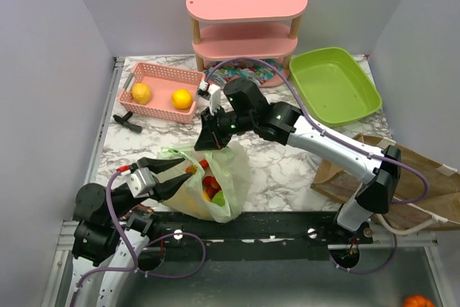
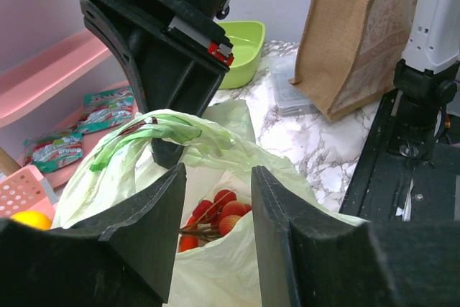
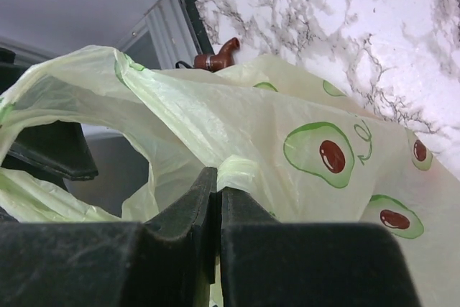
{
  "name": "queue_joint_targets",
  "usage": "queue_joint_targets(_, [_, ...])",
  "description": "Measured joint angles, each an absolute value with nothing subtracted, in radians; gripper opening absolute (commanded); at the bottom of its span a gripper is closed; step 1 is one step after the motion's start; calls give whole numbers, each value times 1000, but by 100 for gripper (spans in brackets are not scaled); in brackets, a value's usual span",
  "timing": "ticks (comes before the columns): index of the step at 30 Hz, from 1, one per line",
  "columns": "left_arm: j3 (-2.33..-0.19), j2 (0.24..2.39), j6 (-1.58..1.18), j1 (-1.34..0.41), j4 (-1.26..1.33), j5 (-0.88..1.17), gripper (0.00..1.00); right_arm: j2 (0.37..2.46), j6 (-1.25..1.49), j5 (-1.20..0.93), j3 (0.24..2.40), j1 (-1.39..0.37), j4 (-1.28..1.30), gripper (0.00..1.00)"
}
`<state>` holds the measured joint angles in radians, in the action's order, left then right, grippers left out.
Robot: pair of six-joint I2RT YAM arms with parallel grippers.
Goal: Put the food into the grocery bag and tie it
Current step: Tie the grocery bag at the center of the board.
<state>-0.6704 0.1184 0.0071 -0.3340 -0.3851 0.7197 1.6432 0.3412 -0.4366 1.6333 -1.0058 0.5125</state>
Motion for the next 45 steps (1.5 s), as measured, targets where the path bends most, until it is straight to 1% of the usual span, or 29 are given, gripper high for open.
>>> queue_joint_targets(2, [-670,113,7,-334,-389,722,41,1653,345,-449,1647,-1006,513,9])
queue_joint_targets(8, [-671,104,10,-334,-412,715,40,1700,351,-596,1716,-1041,510,10])
queue_joint_targets(16, [-709,92,22,-336,-453,716,40,1698,370,-702,1717,-1128,502,10])
queue_joint_targets(22, [-754,90,31,-336,-514,728,40,1683,417,-755,1669,-1133,420,10])
queue_joint_targets(26, [-780,89,63,-336,-576,746,44,1677,441,-783,1642,-1139,381,10])
queue_joint_targets(36, [-836,89,128,-335,-704,763,47,1649,483,-874,1629,-1153,336,9])
queue_joint_targets(41, [-817,89,149,-334,-731,744,47,1620,514,-943,1629,-1171,308,9])
queue_joint_targets(45, [-766,88,130,-334,-699,744,47,1613,534,-976,1625,-1175,276,9])
